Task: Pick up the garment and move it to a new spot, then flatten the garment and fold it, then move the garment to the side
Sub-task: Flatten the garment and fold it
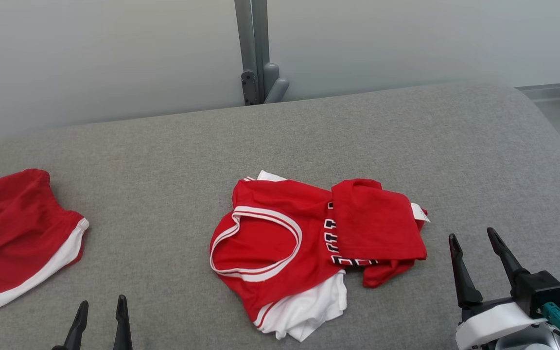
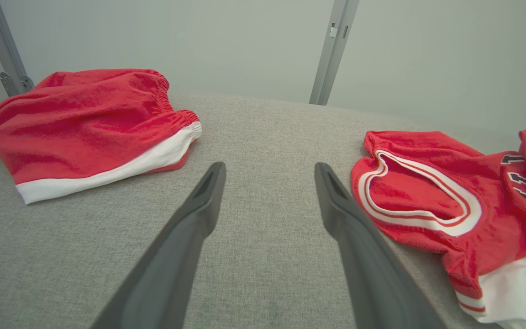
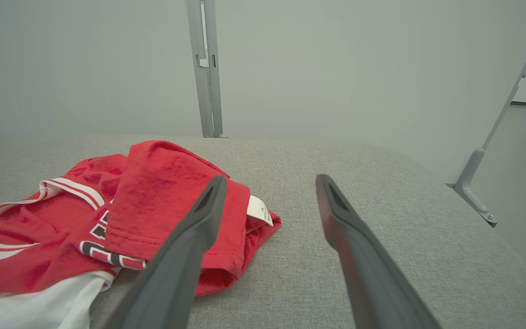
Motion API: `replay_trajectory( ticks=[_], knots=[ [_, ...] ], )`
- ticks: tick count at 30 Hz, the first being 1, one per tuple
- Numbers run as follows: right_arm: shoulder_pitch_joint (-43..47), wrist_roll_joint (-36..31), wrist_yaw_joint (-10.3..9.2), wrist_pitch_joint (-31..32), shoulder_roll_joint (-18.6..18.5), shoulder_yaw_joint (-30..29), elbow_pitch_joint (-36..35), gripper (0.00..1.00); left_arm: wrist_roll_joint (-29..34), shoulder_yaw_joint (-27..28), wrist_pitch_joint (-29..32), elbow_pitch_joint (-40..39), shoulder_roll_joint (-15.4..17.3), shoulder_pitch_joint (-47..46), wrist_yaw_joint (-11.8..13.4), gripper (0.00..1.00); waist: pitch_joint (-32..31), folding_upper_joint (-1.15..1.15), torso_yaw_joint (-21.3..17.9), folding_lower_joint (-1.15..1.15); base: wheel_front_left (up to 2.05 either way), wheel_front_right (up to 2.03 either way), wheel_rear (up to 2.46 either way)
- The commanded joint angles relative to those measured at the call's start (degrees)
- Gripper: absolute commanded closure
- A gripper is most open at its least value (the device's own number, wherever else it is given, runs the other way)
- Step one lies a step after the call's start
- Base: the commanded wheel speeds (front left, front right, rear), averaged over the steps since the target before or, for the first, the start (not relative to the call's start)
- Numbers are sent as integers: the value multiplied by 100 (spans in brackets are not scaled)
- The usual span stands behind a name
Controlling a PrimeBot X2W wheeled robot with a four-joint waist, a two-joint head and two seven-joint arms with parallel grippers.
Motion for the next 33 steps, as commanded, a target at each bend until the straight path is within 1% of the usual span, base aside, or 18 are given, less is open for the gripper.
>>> replay_trajectory(
  ticks=[1,8,12,14,17,21,23,24,27,29,33],
  knots=[
    [-2,16,-2,-19,-2,-2,12,0,5,16,-3,23,25,-65,-14,0,-6,28,-9,0,0,0,0],
    [-9,30,-2,-19,15,28,11,0,59,-3,-3,70,67,-36,-15,0,-15,28,-59,0,0,0,0],
    [-34,41,-2,-19,15,15,-18,0,117,-140,-3,51,86,-145,-15,0,-7,28,-110,0,0,0,0],
    [-38,46,-2,-19,20,16,-32,0,114,-327,-3,77,70,-189,-15,0,-8,28,-144,0,0,0,0],
    [-50,47,-2,-19,31,51,-46,0,-40,-876,14,263,111,-321,-15,0,5,28,-216,0,0,0,0],
    [-86,63,-2,-19,51,64,-60,0,-325,-1626,299,434,172,-586,-15,0,39,28,-322,0,0,0,0],
    [-83,67,-2,-19,64,66,-68,0,-418,-1889,429,530,186,-731,-15,0,59,28,-375,0,0,0,0],
    [-83,67,-2,-19,64,66,-68,0,-418,-1889,429,530,186,-731,-15,0,59,28,-375,0,0,0,0],
    [-91,78,-2,-19,80,58,-54,0,-593,-2199,698,757,173,-891,-15,0,79,28,-473,0,0,0,0],
    [-94,82,-2,-19,89,51,-51,0,-739,-2251,850,914,130,-948,-14,0,89,28,-541,0,0,0,0],
    [-105,83,-2,-19,113,39,-54,0,-834,-2341,1128,1213,86,-989,27,0,108,28,-670,0,0,0,0]
  ],
)
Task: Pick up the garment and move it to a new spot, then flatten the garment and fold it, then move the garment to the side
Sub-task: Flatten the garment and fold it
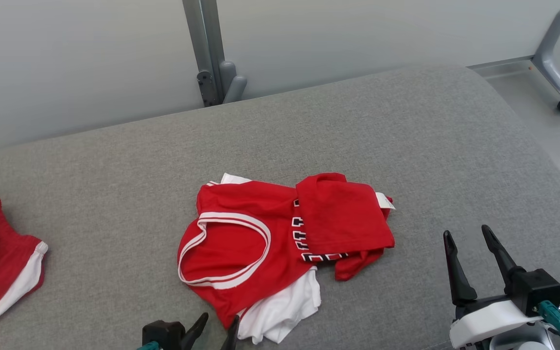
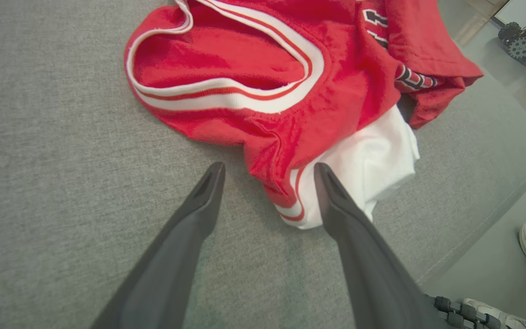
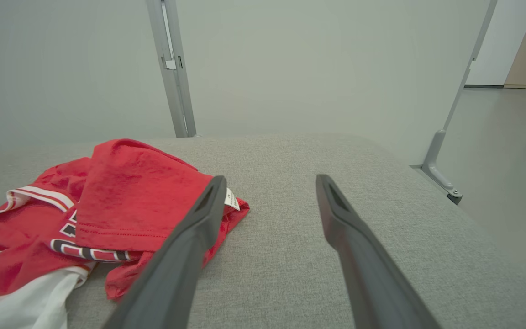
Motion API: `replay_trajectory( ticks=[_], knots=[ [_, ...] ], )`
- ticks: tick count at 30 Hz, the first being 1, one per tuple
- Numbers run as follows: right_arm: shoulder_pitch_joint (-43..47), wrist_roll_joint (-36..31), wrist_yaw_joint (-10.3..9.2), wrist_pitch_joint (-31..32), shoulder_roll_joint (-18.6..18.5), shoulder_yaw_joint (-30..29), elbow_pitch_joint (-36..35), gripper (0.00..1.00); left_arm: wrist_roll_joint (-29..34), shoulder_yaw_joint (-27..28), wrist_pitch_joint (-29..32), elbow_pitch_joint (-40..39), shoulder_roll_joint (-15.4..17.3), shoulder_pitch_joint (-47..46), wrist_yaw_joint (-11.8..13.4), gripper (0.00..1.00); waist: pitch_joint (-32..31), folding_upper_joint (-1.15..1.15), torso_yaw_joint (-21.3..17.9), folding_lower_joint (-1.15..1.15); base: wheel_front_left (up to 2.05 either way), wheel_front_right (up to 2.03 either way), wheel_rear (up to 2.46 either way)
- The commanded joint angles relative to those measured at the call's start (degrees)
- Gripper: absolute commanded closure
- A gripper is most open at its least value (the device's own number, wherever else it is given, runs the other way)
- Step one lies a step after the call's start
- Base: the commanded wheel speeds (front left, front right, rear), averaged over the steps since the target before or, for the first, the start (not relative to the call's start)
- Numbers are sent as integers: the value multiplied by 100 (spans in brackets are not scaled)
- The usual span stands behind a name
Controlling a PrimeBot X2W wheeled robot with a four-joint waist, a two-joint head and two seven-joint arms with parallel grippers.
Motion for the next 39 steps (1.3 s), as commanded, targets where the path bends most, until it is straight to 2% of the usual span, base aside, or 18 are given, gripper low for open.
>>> replay_trajectory(
  ticks=[1,8,9,10,11,16,22,25,31,34,35,39],
  knots=[
    [-73,26,-2,-19,2,-5,-10,0,-34,-12,26,29,-8,-81,21,0,21,29,-71,0,0,0,0],
    [-55,22,-2,-19,21,-35,-34,0,-214,22,101,360,-78,-166,103,0,97,29,-164,0,0,0,0],
    [-68,27,-2,-19,17,-35,-32,0,-248,24,90,392,-87,-188,94,54,109,29,-168,0,0,0,0],
    [-84,32,-2,-19,11,-38,-30,0,-281,14,73,414,-102,-216,80,83,123,29,-171,0,0,0,0],
    [-97,37,-2,-19,4,-41,-30,0,-326,1,51,435,-115,-246,65,100,136,29,-173,0,0,0,0],
    [-108,31,-2,-19,-14,-46,-31,0,-822,124,-24,416,-209,-277,29,100,164,29,-181,0,0,0,0],
    [-28,20,-2,-19,-33,-95,-37,0,-2309,828,114,-567,-250,-376,-10,100,126,29,-138,0,0,0,0],
    [-4,0,-2,-19,-22,-105,-45,0,-2666,1228,321,-1266,83,-458,32,100,128,29,-86,0,0,0,0],
    [-9,-1,-2,-19,18,-77,-32,0,-3081,1898,929,-2502,733,-850,402,100,110,29,-7,0,0,0,0],
    [-35,14,-2,-19,32,-76,-44,0,-2961,2095,1303,-2982,1189,-1187,596,100,137,29,21,0,0,0,0],
    [-35,14,-2,-19,32,-76,-44,0,-2961,2095,1303,-2982,1189,-1187,596,100,137,29,21,0,0,0,0],
    [-78,38,-2,-19,48,-80,-39,0,-2736,2093,1851,-3429,1747,-1800,796,100,187,29,35,0,0,0,0]
  ],
)
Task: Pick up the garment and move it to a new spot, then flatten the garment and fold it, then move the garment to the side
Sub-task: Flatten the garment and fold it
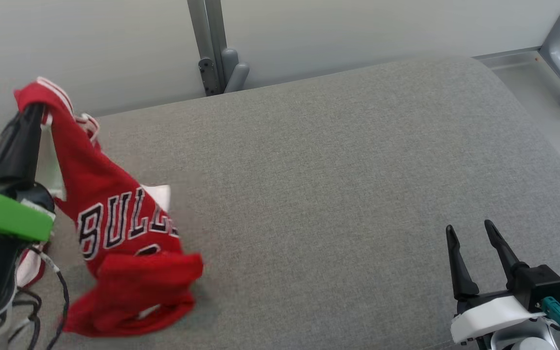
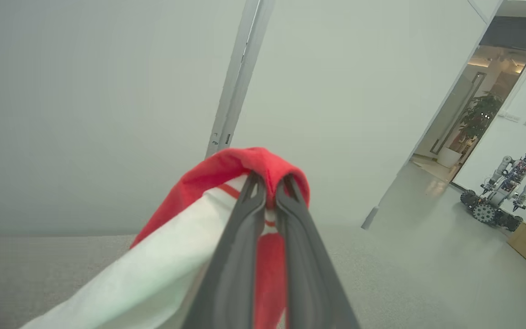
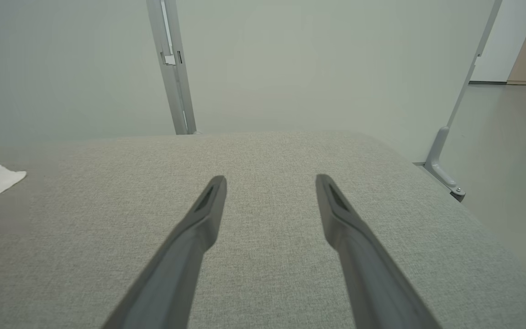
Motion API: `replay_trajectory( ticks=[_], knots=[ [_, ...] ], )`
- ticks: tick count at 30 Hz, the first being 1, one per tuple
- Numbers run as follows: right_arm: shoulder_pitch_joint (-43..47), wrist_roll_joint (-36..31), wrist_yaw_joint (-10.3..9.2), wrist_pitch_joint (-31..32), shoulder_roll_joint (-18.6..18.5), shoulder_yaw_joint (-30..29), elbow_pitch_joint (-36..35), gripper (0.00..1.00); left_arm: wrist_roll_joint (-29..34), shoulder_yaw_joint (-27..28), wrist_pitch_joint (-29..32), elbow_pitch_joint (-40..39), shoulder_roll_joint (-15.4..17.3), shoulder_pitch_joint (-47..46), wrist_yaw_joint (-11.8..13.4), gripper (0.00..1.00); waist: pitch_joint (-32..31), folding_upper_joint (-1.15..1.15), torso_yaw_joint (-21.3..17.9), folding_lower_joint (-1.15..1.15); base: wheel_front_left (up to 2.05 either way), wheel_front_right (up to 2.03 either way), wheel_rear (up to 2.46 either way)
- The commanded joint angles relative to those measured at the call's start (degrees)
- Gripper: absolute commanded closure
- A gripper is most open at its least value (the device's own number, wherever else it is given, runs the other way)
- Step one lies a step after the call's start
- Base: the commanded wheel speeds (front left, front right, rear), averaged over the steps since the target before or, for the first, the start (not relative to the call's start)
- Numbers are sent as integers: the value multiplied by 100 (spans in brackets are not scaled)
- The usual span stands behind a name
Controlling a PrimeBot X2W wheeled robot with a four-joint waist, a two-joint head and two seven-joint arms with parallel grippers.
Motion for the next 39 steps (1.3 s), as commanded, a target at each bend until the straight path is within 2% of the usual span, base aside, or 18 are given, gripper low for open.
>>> replay_trajectory(
  ticks=[1,4,8,14,17,21,24,30,31,33,39],
  knots=[
    [-23,35,-2,-19,21,-16,-10,0,122,-75,146,-93,123,-281,46,100,24,29,4,0,0,0,0],
    [-46,50,-2,-19,44,19,27,0,407,-412,468,-181,246,-814,157,100,38,29,-24,0,0,0,0],
    [-155,108,-2,-19,60,53,52,0,812,-1114,554,67,-165,-1234,341,100,116,29,-126,0,0,0,0],
    [-330,175,-2,-19,83,152,55,0,1307,-2501,193,1451,-1475,-1580,297,100,417,29,-324,0,0,0,0],
    [-496,198,-2,-19,96,233,98,0,1573,-3062,-199,2431,-1885,-1853,225,100,608,29,-553,0,0,0,0],
    [-757,339,-2,-19,102,404,137,0,1746,-3747,-799,3545,-2049,-2288,134,100,837,29,-942,0,0,0,0],
    [-891,502,-2,-19,103,529,160,0,1540,-4245,-1195,4080,-2055,-2592,192,100,995,29,-1216,0,0,0,0],
    [-939,649,-2,-19,106,483,207,0,776,-5143,-2257,4332,-2052,-3114,357,100,1218,29,-1420,0,0,0,0],
    [-938,656,-2,-19,105,485,220,0,584,-5297,-2420,4338,-2047,-3146,382,77,1244,29,-1423,0,0,0,0],
    [-971,676,-2,-19,105,509,238,0,265,-5670,-2501,4447,-2048,-3194,404,0,1280,29,-1431,0,0,0,0],
    [-970,680,-2,-19,105,396,241,0,-291,-6580,-2317,4647,-2049,-3252,317,0,1262,29,-1274,0,0,0,0]
  ],
)
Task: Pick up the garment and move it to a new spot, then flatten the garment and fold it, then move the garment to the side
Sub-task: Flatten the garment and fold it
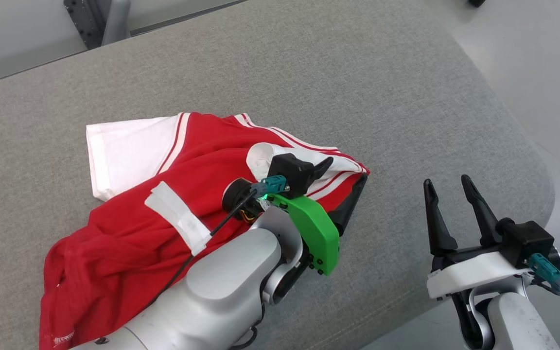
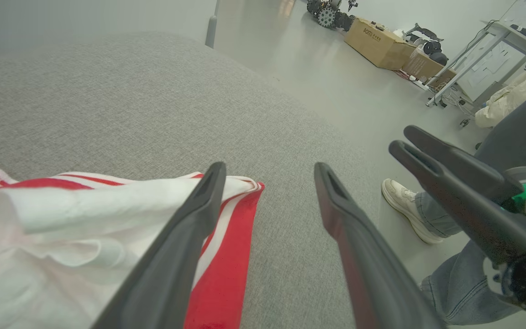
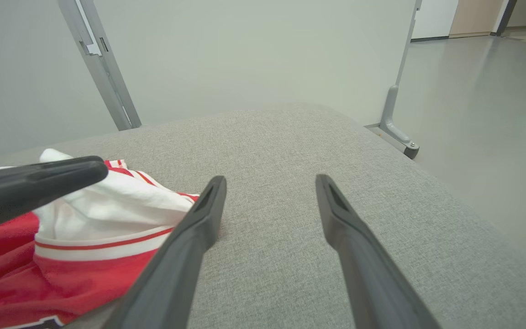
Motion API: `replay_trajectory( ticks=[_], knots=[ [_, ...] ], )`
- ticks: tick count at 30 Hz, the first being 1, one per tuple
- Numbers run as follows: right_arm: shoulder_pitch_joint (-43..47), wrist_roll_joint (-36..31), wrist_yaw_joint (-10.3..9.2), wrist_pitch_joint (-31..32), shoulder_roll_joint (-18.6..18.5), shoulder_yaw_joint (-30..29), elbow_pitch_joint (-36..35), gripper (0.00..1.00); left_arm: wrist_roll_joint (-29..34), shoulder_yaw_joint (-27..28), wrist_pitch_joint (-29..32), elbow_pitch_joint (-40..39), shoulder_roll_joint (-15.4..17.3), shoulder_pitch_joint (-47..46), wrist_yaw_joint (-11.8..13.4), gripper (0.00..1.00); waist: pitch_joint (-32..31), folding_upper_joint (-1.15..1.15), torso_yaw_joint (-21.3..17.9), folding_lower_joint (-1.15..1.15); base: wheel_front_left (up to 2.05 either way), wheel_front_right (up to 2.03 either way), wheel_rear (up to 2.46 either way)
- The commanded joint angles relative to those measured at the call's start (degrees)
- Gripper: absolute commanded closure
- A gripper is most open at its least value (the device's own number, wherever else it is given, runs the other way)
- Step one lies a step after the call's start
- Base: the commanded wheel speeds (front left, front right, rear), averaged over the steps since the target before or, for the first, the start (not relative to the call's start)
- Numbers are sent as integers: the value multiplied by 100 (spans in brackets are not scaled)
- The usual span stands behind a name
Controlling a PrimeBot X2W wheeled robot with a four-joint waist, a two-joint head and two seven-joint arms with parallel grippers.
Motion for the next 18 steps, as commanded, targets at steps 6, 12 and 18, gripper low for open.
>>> replay_trajectory(
  ticks=[6,12,18],
  knots=[
    [112,-52,-2,-19,-6,-92,0,0,-64,-189,-167,283,34,-115,67,0,-177,29,294,0,0,0,0],
    [135,-82,-2,-19,-6,-39,-3,0,1,-76,-302,827,291,-253,147,0,-282,29,429,0,0,0,0],
    [89,-111,-2,-19,-8,64,4,0,-201,-101,133,1376,385,-289,-171,0,-288,29,374,0,0,0,0]
  ],
)
